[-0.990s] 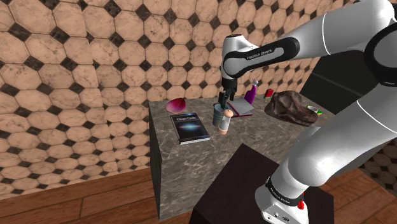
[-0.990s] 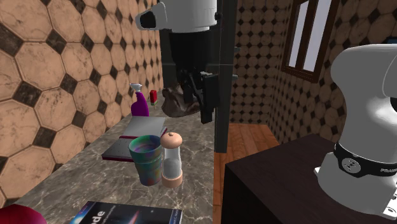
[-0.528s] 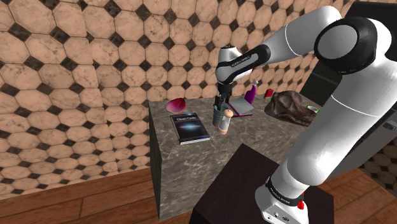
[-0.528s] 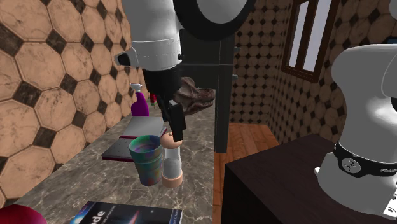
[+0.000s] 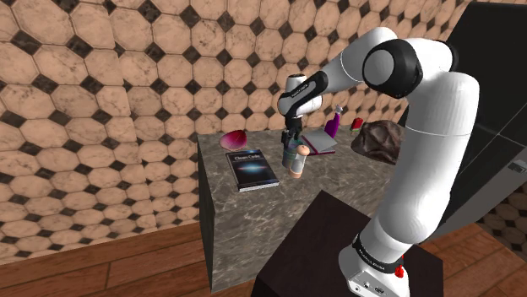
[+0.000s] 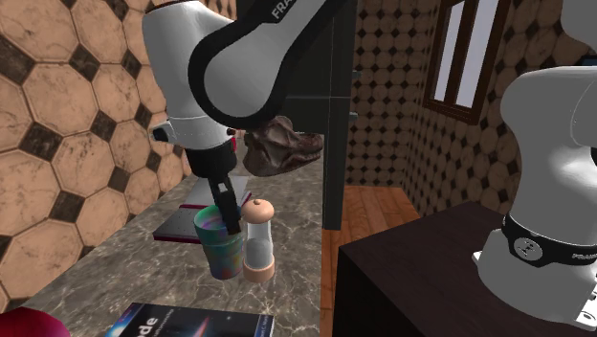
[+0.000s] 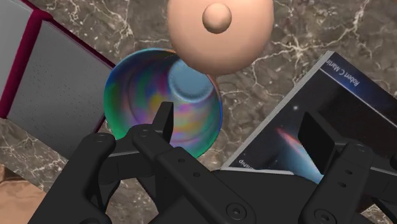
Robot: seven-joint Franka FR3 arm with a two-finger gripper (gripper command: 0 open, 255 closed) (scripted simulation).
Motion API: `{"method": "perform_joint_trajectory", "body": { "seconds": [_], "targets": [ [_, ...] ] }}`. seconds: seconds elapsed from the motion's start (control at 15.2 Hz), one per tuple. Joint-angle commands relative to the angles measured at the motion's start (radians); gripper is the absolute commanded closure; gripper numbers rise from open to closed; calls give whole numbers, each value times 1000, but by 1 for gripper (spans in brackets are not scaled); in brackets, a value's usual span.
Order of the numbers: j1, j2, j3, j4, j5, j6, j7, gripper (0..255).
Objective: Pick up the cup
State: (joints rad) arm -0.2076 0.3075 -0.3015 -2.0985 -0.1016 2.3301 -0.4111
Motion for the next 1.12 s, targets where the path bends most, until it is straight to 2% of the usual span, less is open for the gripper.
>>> {"method": "perform_joint_trajectory", "body": {
  "seconds": [0.0, 0.66, 0.73, 1.06],
  "targets": [
    [-23, 80, 7, 65, 30, 15, -32, 0],
    [-35, 157, 20, 60, 47, 95, -33, 0],
    [-36, 158, 20, 62, 47, 95, -33, 255],
    [-36, 158, 20, 62, 47, 94, -34, 255]
  ]
}}
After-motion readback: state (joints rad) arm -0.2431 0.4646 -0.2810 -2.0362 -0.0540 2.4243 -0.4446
